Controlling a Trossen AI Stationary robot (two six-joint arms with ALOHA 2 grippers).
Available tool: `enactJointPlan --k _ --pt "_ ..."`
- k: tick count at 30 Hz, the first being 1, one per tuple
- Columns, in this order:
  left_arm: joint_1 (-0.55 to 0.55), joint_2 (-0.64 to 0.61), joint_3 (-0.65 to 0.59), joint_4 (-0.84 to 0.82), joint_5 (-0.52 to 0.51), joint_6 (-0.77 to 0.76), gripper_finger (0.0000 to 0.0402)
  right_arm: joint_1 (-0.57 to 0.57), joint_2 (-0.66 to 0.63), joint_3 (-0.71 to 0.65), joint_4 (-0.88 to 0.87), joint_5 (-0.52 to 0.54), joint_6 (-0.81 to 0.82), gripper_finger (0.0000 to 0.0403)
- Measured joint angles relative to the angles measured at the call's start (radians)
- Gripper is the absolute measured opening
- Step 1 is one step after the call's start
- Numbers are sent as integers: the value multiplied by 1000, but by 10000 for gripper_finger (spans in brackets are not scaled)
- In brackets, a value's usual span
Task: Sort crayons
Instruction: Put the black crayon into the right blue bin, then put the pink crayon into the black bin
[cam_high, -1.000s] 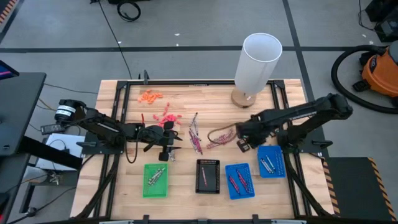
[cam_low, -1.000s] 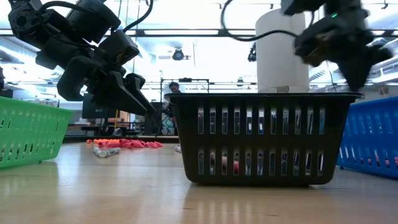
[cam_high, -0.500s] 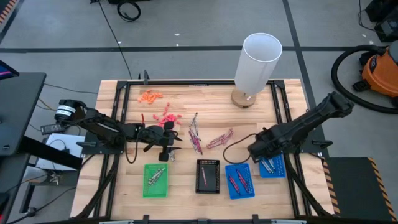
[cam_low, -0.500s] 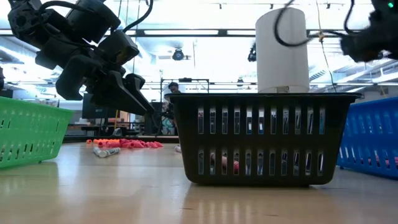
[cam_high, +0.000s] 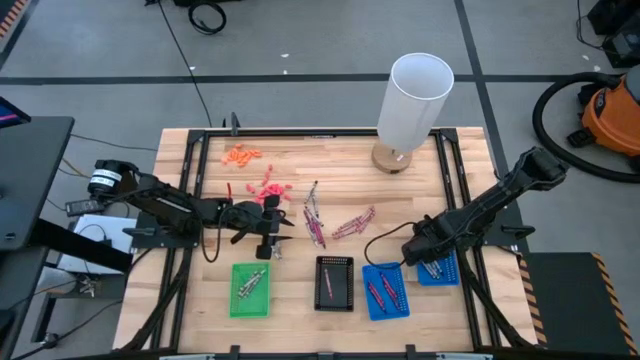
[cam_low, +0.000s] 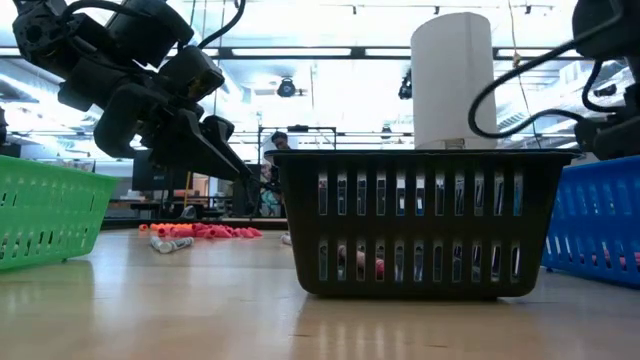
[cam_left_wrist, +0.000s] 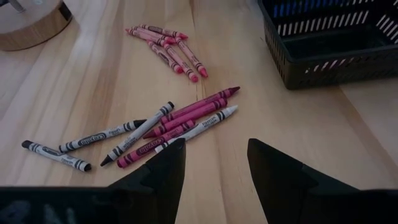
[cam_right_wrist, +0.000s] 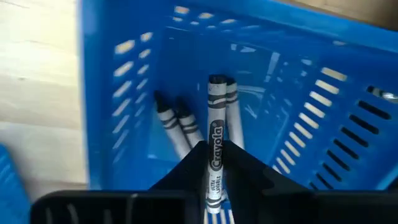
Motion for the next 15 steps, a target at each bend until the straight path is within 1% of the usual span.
enactJointPlan --k 5,10,12,15 --pt "0 0 0 -1 0 1 185 -5 -7 32 -31 -28 -22 90" --pt "0 0 0 0 0 8 185 -19 -31 144 -170 -17 -31 106" --pt "0 0 0 2 0 22 185 -25 -33 209 -243 41 -32 108" --pt "0 0 0 12 0 26 185 -32 -33 302 -304 207 -51 108"
